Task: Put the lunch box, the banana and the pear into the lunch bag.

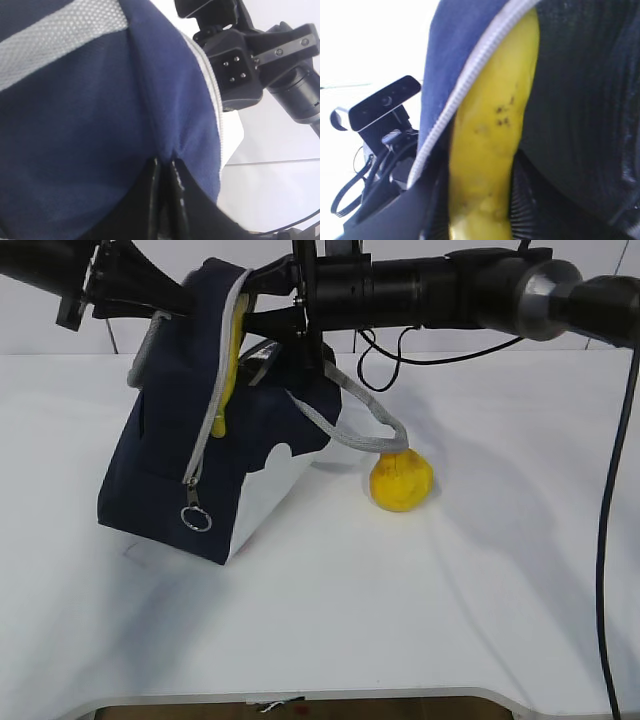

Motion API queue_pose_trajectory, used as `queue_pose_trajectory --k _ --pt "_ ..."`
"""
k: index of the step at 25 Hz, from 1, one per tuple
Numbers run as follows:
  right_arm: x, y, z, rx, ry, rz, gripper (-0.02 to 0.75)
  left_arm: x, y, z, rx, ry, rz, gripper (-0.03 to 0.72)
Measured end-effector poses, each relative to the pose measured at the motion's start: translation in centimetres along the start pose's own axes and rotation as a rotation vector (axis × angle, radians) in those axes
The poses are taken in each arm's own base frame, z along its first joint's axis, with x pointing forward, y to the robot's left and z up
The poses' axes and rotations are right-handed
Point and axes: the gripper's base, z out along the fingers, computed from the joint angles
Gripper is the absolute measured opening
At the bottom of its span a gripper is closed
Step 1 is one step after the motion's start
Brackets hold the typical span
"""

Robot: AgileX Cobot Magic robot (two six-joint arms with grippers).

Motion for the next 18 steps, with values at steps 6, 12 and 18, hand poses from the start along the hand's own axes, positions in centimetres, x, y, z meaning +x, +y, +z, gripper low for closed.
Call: queue_pose_trajectory --k 6,12,18 --pt "-0.09 0.24 -0.01 -0.032 -0.01 0.01 0.26 -0.03 -0.02 0.0 0.003 -0.003 -0.001 0.004" --pt "-0.2 0.26 0.08 -0.058 -0.021 -0.008 0.26 -0.13 0.03 -0.15 0.002 -0.011 -0.002 0.004" --pt "-0.25 0.27 0.08 -0.063 -0.025 -0.011 0.26 -0.15 0.04 -0.15 0.001 -0.013 -0.002 0.004"
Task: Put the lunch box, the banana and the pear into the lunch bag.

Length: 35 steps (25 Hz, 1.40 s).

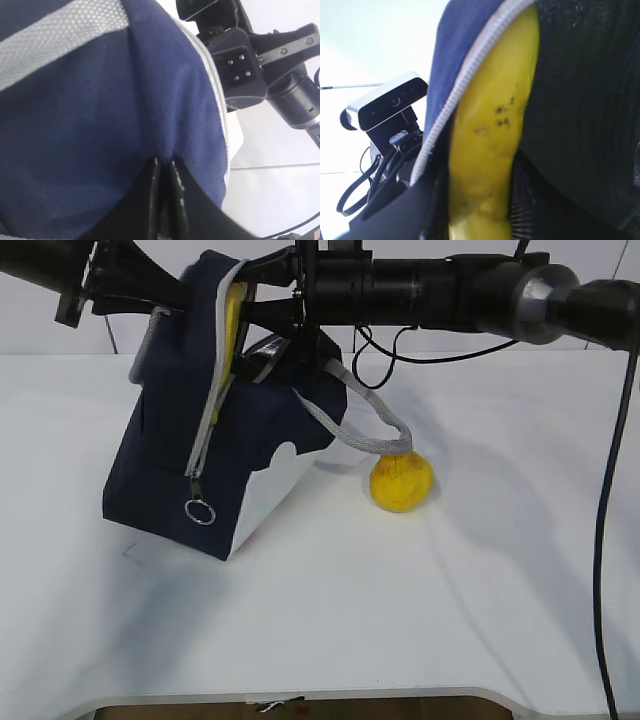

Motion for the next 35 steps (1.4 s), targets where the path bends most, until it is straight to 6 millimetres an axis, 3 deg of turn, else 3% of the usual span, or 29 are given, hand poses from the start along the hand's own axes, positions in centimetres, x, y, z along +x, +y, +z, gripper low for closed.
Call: queue_pose_trajectory --k 16,26,30,35 --pt "-0.1 0.6 -0.5 0.017 -0.011 -0.008 0.26 0.0 0.0 0.0 -0.006 0.0 0.004 0.004" --pt "0.1 -1.1 -0.4 0.118 0.023 -0.035 0.262 0.2 0.3 0.0 -0.036 0.021 0.02 0.004" --pt "0.2 -1.4 -0.4 0.158 0.037 -0.055 0.309 0.2 0.3 0.0 -0.036 0.023 0.02 0.004" --pt "0.2 -1.6 -0.4 0.17 0.04 -0.058 0.448 0.2 0.3 0.0 -0.039 0.025 0.021 0.004"
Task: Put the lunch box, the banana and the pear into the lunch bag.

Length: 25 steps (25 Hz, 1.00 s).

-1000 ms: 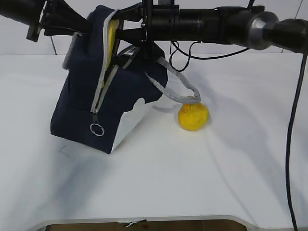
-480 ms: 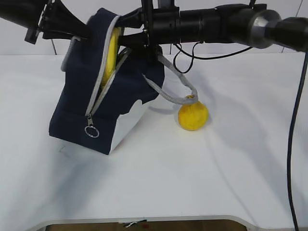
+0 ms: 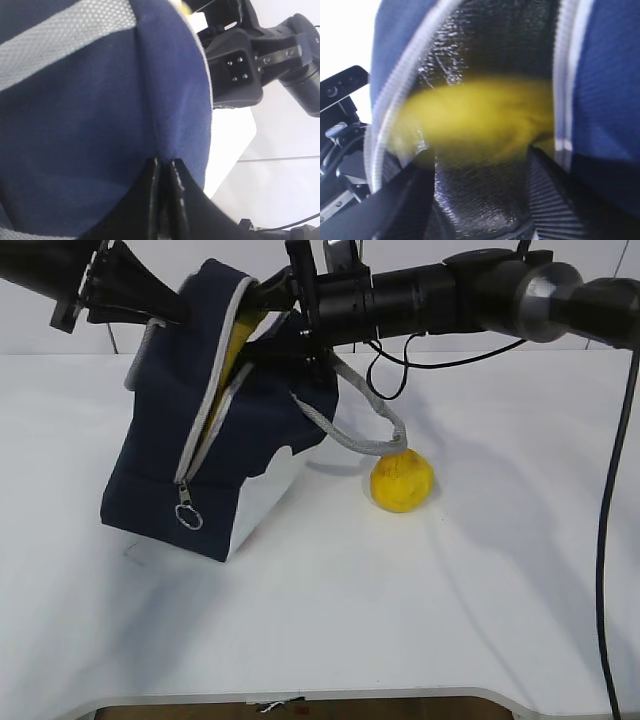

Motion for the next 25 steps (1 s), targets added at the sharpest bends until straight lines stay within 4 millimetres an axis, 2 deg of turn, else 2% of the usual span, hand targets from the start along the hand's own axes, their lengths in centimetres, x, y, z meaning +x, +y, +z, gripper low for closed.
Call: queue_pose_trajectory --k 6,10,14,21,25 --pt "0.0 0.2 0.0 -0.009 -0.003 0.001 0.48 0.0 0.0 0.0 -0.002 0.001 0.001 0.004" --pt "0.4 1.3 -0.6 0.062 0.012 -0.067 0.482 0.0 0.0 0.0 -0.003 0.002 0.001 0.004" --pt "0.8 3.0 -2.1 0.174 0.026 -0.167 0.482 0.0 0.1 -0.1 -0.005 0.001 0.0 0.004" --pt "0.9 6.0 -6.4 0.366 -0.012 -0.316 0.481 0.0 0.2 -0.2 -0.007 0.0 -0.001 0.004" --pt "1.9 8.1 -8.5 0.571 -0.006 -0.455 0.482 -0.1 0.5 -0.5 -0.012 -0.007 -0.006 0.004"
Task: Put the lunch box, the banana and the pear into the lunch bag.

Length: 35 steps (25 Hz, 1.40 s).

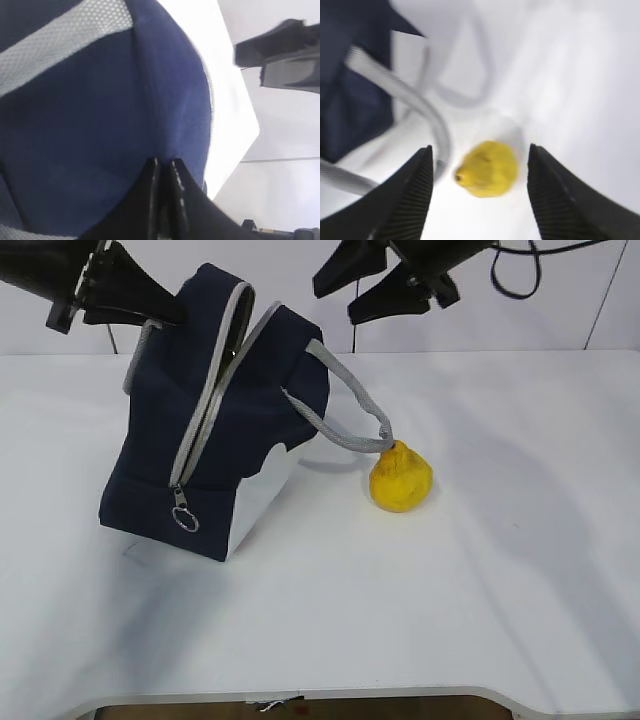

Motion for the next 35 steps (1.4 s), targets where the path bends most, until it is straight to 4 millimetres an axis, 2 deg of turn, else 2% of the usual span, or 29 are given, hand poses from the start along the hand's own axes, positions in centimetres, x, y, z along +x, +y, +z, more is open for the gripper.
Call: queue_pose_trajectory --k 6,10,16,23,26,31,35 --pt "0.6 -0.5 -3.6 0.367 0.043 -0.11 0.482 -0.3 1.1 -1.3 -0.02 -0.029 -0.022 0.004" --pt "1.1 -1.9 -3.8 0.493 0.087 -0.106 0.483 -0.5 2.1 -2.5 -0.039 -0.055 -0.04 0.004" --pt "3.3 -3.2 -1.3 0.499 0.208 -0.072 0.482 -0.5 3.3 -3.7 -0.083 -0.067 -0.051 0.004" --pt "4.8 -1.3 1.9 0.53 0.307 -0.168 0.483 -0.4 3.7 -4.1 -0.107 -0.061 -0.053 0.004" --pt "5.2 -1.2 3.5 0.523 0.35 -0.203 0.483 -0.4 3.7 -4.1 -0.107 -0.061 -0.053 0.004" --pt "5.8 -2.0 5.5 0.523 0.405 -0.222 0.483 -0.4 3.7 -4.1 -0.108 -0.061 -0.056 0.004" --pt "6.1 -2.9 6.3 0.532 0.437 -0.242 0.483 -0.4 3.7 -4.1 -0.108 -0.061 -0.06 0.004"
